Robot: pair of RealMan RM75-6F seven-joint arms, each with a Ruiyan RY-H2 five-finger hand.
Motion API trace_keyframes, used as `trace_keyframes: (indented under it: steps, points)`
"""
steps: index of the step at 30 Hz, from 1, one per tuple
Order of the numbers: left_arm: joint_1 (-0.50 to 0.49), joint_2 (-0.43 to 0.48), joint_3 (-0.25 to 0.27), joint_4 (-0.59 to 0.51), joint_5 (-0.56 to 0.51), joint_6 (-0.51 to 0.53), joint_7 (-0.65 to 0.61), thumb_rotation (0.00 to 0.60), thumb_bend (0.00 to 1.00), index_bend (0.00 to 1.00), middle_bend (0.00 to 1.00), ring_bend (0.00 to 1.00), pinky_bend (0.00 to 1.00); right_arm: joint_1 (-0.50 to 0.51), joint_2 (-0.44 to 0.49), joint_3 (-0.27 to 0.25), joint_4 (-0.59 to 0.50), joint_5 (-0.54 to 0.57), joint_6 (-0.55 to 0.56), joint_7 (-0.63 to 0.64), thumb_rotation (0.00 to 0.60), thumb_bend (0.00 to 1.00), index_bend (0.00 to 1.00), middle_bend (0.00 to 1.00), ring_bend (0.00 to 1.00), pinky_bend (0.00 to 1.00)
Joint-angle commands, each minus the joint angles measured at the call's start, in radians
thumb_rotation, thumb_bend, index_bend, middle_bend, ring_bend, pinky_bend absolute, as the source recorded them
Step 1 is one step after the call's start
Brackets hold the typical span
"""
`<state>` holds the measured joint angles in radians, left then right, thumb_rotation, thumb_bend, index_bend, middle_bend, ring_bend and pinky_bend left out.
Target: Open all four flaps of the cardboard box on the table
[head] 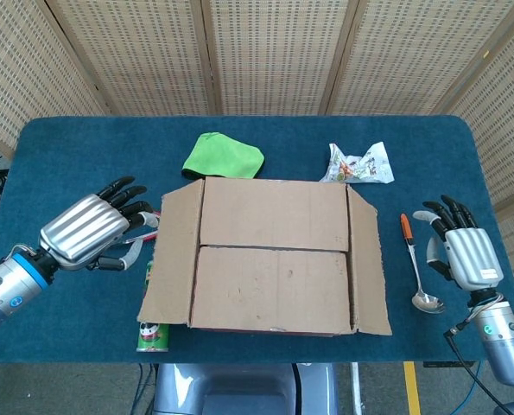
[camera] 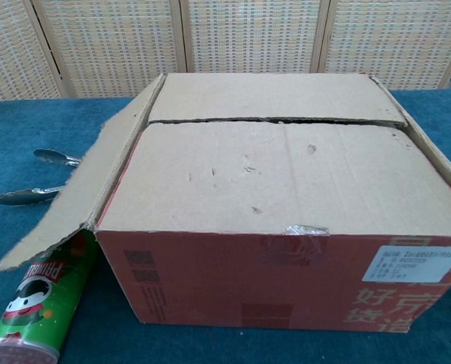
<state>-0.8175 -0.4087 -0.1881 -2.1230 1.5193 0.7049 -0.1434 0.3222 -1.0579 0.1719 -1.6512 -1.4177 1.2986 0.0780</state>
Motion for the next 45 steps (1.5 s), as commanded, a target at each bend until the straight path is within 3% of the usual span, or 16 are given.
trace_keyframes:
  steps: [1, 4, 6, 8, 12, 17, 21, 24, 31, 45]
  points:
    - [-0.005, -0.016, -0.004, 0.006, -0.001, -0.029, 0.018, 0.094, 0.6, 0.27, 0.24, 0.08, 0.0, -0.004, -0.003, -0.004, 0.004, -0.001, 0.003, 0.003, 0.6, 0.83, 0.24, 0.17, 0.0, 0.09]
    - [-0.01, -0.04, -0.007, 0.011, -0.022, -0.054, 0.069, 0.125, 0.57, 0.19, 0.16, 0.03, 0.0, -0.009, -0.003, -0.005, 0.009, -0.001, 0.009, 0.01, 0.6, 0.83, 0.24, 0.17, 0.0, 0.09]
    - [-0.013, -0.072, -0.014, 0.017, -0.055, -0.051, 0.12, 0.196, 0.5, 0.14, 0.12, 0.01, 0.0, -0.013, 0.0, -0.006, 0.012, -0.002, 0.014, 0.014, 0.6, 0.83, 0.24, 0.17, 0.0, 0.09]
    - [-0.015, -0.117, -0.02, 0.024, -0.104, -0.034, 0.179, 0.231, 0.42, 0.11, 0.1, 0.0, 0.0, -0.016, 0.002, -0.008, 0.014, -0.003, 0.018, 0.018, 0.6, 0.83, 0.24, 0.17, 0.0, 0.09]
    - [-0.02, -0.207, -0.026, 0.039, -0.195, 0.013, 0.3, 0.245, 0.32, 0.09, 0.06, 0.0, 0.0, -0.023, 0.004, -0.012, 0.015, -0.005, 0.024, 0.022, 0.6, 0.83, 0.24, 0.17, 0.0, 0.09]
    - [-0.055, -0.303, -0.021, 0.055, -0.303, 0.026, 0.431, 0.264, 0.31, 0.05, 0.01, 0.0, 0.0, -0.025, 0.0, -0.014, 0.02, -0.006, 0.025, 0.022, 0.6, 0.83, 0.24, 0.17, 0.0, 0.09]
    - [-0.097, -0.39, -0.013, 0.07, -0.407, 0.045, 0.536, 0.353, 0.31, 0.0, 0.0, 0.0, 0.0, -0.027, -0.003, -0.016, 0.023, -0.006, 0.026, 0.022, 0.6, 0.83, 0.24, 0.17, 0.0, 0.09]
    - [-0.133, -0.475, -0.005, 0.093, -0.487, 0.084, 0.621, 0.386, 0.31, 0.0, 0.0, 0.0, 0.0, -0.028, -0.003, -0.016, 0.026, -0.004, 0.026, 0.023, 0.6, 0.83, 0.24, 0.17, 0.0, 0.09]
    - [-0.21, -0.622, 0.024, 0.147, -0.632, 0.142, 0.764, 0.392, 0.28, 0.0, 0.0, 0.0, 0.0, -0.033, -0.002, -0.016, 0.034, 0.0, 0.027, 0.027, 0.6, 0.83, 0.24, 0.17, 0.0, 0.09]
    - [-0.26, -0.815, 0.051, 0.235, -0.685, 0.28, 0.892, 0.393, 0.25, 0.0, 0.0, 0.0, 0.0, -0.041, 0.004, -0.015, 0.043, 0.006, 0.031, 0.041, 0.6, 0.83, 0.24, 0.17, 0.0, 0.09]
